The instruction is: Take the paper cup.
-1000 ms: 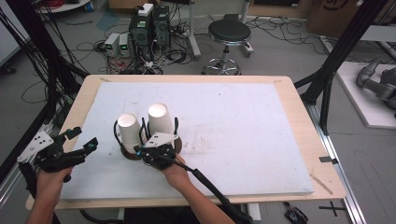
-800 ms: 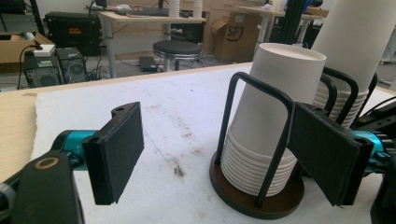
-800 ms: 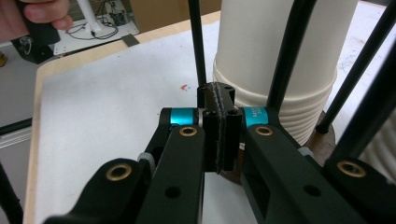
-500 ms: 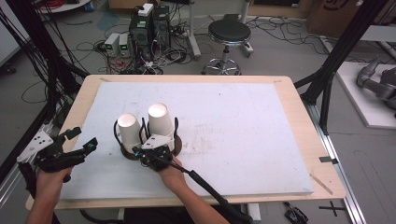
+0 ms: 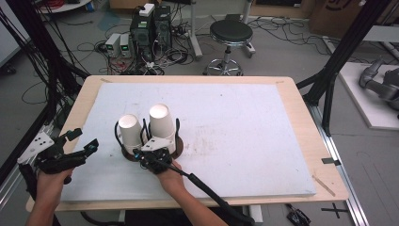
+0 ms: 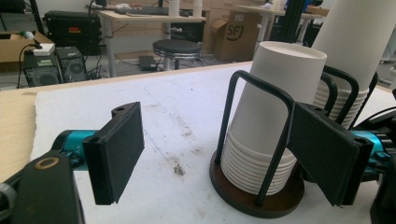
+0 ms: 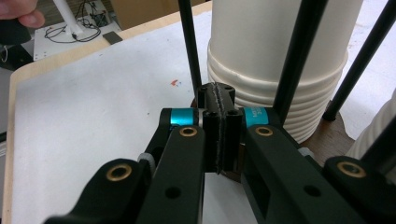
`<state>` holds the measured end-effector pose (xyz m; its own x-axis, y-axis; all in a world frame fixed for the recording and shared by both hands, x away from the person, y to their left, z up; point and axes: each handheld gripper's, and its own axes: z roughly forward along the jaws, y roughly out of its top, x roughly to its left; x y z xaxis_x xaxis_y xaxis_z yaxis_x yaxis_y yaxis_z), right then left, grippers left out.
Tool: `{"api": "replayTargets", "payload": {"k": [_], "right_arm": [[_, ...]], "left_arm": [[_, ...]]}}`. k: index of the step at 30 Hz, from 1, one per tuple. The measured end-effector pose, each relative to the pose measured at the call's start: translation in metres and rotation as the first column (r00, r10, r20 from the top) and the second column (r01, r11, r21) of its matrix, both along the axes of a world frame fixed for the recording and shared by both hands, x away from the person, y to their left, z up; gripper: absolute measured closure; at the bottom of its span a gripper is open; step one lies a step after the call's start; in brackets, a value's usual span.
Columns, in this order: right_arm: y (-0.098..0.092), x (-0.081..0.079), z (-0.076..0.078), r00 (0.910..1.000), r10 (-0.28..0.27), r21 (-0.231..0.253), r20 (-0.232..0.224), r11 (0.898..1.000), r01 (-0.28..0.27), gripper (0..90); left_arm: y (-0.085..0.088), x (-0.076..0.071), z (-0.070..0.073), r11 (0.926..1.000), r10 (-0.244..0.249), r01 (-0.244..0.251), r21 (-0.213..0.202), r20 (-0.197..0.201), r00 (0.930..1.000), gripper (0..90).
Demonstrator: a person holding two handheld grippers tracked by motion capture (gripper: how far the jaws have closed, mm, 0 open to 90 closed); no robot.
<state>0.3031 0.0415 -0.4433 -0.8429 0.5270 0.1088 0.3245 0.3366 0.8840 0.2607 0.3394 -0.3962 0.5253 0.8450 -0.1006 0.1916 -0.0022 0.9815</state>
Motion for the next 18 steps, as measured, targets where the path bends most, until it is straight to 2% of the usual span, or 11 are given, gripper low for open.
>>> {"api": "replayTargets", "payload": {"k": [4,18], "right_arm": [[0.0016,-0.0014,-0.0001,0.9999,-0.013,-0.003,0.011,1.0,0.013,90.0],[0.0054,-0.004,0.0025,0.998,-0.061,-0.007,-0.018,0.998,0.061,90.0]], "left_arm": [[-0.0003,0.0,0.0001,1.0,0.0,0.0,0.0,0.001,1.0,18.9],[0.0002,0.0,-0.0011,1.0,0.0,0.0,-0.001,-0.004,1.0,19.4]]}}
